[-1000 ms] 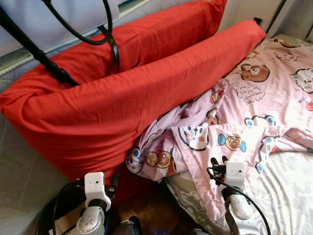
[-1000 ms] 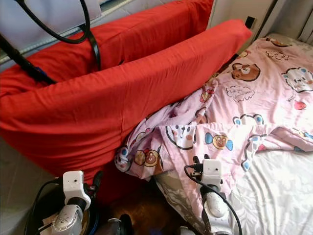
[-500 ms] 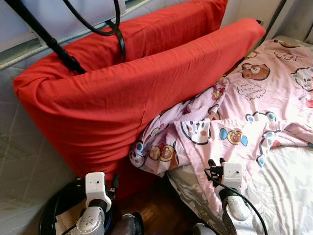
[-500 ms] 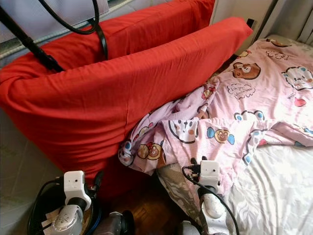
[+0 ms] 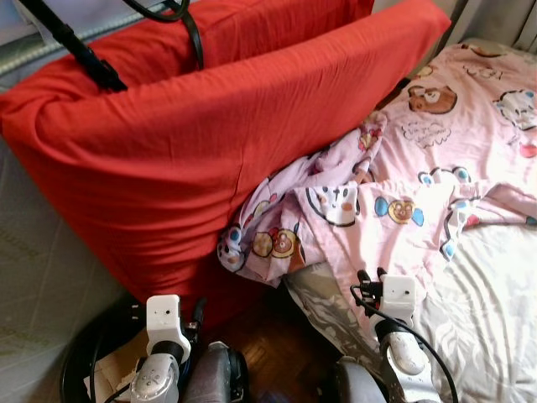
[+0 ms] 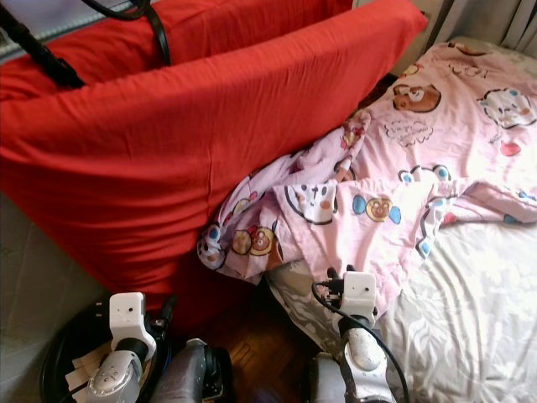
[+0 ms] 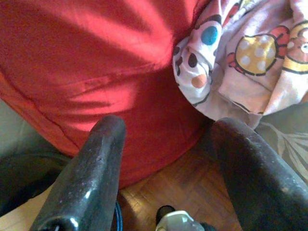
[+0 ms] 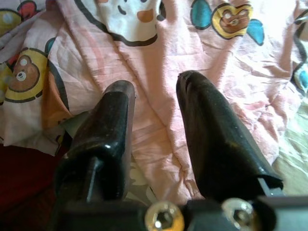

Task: Clean up the room

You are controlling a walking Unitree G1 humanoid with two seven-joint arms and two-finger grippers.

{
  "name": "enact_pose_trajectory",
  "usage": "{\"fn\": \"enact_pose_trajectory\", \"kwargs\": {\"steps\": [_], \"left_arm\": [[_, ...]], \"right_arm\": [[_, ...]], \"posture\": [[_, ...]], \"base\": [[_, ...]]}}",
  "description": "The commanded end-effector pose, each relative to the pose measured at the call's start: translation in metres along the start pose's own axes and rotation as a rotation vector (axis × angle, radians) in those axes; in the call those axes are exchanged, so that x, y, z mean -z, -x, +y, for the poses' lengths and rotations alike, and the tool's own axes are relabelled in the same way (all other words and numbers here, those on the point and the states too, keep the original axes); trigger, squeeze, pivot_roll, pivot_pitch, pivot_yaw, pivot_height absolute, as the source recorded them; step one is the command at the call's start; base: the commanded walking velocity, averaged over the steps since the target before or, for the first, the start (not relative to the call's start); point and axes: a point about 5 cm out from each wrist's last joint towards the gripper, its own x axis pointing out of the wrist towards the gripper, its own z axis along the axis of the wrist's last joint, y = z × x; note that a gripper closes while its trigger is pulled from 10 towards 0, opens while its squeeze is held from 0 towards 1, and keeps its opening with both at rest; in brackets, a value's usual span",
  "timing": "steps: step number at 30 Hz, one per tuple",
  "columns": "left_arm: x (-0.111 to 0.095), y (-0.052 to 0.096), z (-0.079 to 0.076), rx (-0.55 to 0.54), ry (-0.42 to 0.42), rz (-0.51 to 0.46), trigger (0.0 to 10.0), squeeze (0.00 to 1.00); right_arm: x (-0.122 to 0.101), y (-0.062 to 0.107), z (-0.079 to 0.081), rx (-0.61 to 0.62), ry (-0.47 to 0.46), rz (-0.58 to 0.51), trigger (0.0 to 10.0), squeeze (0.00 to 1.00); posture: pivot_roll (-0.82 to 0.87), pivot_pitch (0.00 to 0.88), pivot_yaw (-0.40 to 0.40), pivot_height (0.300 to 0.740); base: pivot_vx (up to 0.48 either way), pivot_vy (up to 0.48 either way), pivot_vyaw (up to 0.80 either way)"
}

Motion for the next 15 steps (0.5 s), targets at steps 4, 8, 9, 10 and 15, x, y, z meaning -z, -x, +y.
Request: {"fn": "enact_pose_trajectory", "kwargs": {"steps": [4,8,9,10,15], "left_arm": [[0.0031,0.0036,0.0025,-0.002,-0.003,0.017,10.0,0.0],[0.0041,0.0037,0.0012,0.001,-0.004,0.022,10.0,0.0],[0.0043,0.0039,0.001,0.002,-0.004,0.024,10.0,0.0],[0.0043,0.0039,0.001,0.002,-0.004,0.024,10.0,0.0],[0.0042,0.004,0.0005,0.005,-0.004,0.027,10.0,0.0]], "right_arm": [[0.0081,0.0037,0.0007,0.009,-0.012,0.039,10.0,0.0],[0.009,0.0035,-0.0003,0.018,-0.013,0.049,10.0,0.0],[0.0094,0.0033,-0.0008,0.023,-0.012,0.053,10.0,0.0],[0.0094,0.0033,-0.0008,0.023,-0.012,0.053,10.0,0.0],[0.0112,0.0022,-0.0008,0.032,-0.011,0.081,10.0,0.0]], "posture": [[-0.07,0.231,0.052,0.652],[-0.06,0.233,0.055,0.652],[-0.06,0.233,0.055,0.652],[-0.06,0.233,0.055,0.652],[-0.06,0.234,0.057,0.637]], "base": [[0.0,0.0,0.0],[0.0,0.0,0.0],[0.0,0.0,0.0],[0.0,0.0,0.0],[0.0,0.0,0.0]]}}
